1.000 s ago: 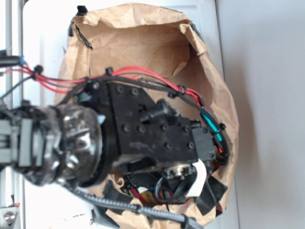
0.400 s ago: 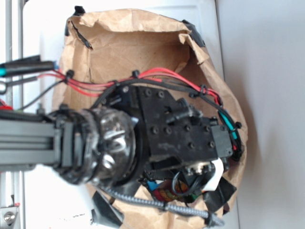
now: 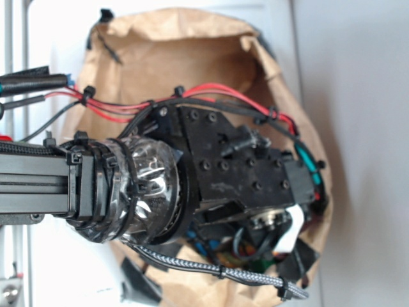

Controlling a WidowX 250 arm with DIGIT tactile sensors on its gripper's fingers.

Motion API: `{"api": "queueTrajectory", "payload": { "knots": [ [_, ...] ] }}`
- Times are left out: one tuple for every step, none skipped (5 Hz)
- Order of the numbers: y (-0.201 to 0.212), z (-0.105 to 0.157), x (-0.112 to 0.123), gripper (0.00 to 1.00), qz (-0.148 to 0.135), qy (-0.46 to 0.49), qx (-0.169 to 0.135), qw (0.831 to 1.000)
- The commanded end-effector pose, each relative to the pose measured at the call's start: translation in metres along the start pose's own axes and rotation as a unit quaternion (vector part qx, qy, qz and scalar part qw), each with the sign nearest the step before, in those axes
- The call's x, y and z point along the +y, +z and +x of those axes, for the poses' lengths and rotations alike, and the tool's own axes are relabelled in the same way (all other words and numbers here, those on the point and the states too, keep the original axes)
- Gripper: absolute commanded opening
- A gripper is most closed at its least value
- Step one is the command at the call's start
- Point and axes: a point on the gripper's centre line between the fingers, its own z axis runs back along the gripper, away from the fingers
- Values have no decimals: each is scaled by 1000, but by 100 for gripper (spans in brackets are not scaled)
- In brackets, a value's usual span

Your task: Grab the multicolored rope.

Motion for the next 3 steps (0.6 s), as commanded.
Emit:
{"api": "queueTrajectory", "payload": {
  "knots": [
    [38,5,3,0,46,10,-24,999],
    [56,2,4,0,61,32,-30,997],
    [72,-1,7,0,62,106,-10,992]
  ]
}}
